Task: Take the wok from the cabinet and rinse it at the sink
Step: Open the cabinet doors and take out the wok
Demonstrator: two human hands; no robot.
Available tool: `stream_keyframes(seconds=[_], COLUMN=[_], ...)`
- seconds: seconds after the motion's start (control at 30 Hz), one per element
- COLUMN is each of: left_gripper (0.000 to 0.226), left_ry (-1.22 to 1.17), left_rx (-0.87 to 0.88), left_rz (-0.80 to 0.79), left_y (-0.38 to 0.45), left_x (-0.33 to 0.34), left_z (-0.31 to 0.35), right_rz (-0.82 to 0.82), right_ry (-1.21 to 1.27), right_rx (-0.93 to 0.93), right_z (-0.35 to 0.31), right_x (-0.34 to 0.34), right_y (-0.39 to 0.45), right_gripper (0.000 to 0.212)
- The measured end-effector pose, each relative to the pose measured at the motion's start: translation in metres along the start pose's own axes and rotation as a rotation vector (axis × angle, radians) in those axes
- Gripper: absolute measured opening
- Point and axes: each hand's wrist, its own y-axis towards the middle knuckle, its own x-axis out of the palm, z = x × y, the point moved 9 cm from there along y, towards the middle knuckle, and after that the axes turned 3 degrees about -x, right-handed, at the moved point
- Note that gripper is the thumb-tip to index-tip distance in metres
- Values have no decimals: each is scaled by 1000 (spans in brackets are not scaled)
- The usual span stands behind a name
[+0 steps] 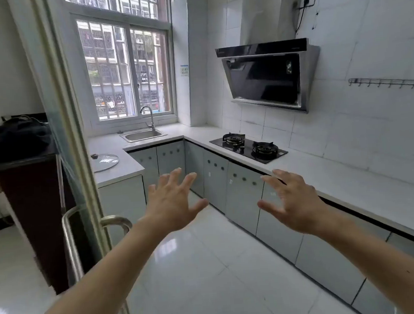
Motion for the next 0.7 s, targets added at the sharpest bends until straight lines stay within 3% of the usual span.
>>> stream_keyframes(seconds=[0.23, 0.7], left_gripper=[79, 77], left_ry=[-8, -27], left_rx=[-73, -142], left_rz=[30, -14], left_y=[85, 249], left_x=[13, 80], left_z=[29, 75], right_rz=[83, 92], right_ry=[123, 254], right_rx=[-6, -46], right_z=[73, 178], right_x=[16, 42], right_y=[73, 222], right_gripper=[73, 68])
